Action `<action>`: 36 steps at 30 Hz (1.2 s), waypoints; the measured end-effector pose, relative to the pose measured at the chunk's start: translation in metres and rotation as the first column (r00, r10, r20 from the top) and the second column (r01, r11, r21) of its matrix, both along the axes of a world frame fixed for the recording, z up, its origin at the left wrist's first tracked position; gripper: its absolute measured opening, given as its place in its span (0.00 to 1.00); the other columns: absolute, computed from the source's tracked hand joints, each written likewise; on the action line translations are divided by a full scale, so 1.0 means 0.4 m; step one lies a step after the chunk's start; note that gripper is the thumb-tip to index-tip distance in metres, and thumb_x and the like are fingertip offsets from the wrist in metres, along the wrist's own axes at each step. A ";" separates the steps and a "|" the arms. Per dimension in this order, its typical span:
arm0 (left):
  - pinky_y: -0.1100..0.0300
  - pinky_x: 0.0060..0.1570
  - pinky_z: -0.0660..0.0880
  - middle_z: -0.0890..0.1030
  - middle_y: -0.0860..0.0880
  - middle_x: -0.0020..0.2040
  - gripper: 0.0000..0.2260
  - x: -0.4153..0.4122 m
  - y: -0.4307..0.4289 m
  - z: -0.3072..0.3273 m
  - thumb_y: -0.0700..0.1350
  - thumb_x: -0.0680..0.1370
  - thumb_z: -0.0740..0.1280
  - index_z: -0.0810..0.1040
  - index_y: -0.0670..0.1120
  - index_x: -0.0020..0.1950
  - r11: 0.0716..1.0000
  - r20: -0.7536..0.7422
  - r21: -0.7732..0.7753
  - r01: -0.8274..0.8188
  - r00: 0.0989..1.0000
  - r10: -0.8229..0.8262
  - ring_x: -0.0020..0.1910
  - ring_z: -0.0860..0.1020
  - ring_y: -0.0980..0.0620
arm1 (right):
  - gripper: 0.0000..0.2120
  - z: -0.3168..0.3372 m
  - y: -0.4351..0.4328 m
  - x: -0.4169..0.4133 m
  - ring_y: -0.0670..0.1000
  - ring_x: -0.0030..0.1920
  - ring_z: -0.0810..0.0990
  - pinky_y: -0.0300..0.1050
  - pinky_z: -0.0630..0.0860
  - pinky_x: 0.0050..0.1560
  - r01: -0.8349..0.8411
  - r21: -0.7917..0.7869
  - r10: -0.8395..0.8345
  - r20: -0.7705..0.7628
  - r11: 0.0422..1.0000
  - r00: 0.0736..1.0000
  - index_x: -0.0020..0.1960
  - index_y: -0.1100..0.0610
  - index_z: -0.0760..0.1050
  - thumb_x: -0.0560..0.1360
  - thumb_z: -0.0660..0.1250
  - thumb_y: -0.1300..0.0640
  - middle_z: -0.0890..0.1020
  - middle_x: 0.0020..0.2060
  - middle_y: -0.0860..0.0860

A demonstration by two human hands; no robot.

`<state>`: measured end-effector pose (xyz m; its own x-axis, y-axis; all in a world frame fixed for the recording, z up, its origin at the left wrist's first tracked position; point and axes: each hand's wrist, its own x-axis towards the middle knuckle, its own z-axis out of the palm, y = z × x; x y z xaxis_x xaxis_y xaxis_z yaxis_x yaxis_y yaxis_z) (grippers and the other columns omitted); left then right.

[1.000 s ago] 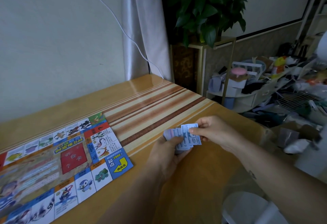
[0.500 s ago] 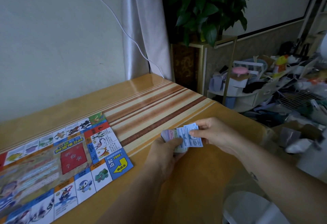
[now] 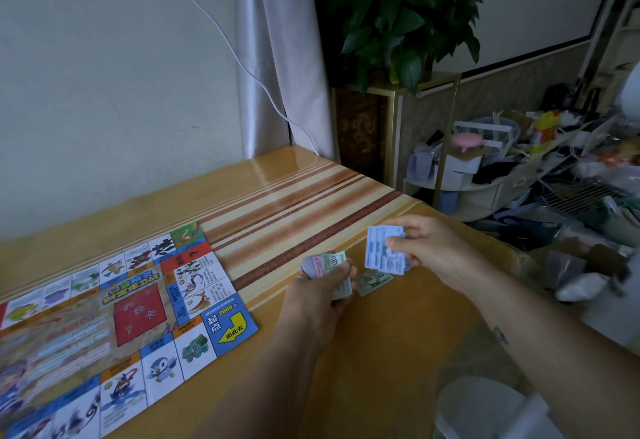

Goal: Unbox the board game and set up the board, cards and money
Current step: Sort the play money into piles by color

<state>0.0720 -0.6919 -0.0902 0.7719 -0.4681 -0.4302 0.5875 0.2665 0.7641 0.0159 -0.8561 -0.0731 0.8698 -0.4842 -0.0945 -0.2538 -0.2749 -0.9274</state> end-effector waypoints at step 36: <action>0.69 0.27 0.69 0.81 0.54 0.29 0.02 -0.019 0.001 0.042 0.40 0.74 0.71 0.81 0.44 0.45 0.931 0.428 0.337 0.138 0.858 -0.282 0.22 0.72 0.64 | 0.15 0.029 -0.010 -0.020 0.46 0.45 0.82 0.41 0.77 0.44 -0.180 -0.107 0.181 -0.006 0.978 0.984 0.61 0.54 0.78 0.74 0.70 0.59 0.85 0.46 0.48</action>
<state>0.0645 -0.6915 -0.0735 0.8108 -0.5544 -0.1879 0.1635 -0.0937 0.9821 0.0078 -0.8599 -0.0614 0.9441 -0.3264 -0.0473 -0.1874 -0.4129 -0.8913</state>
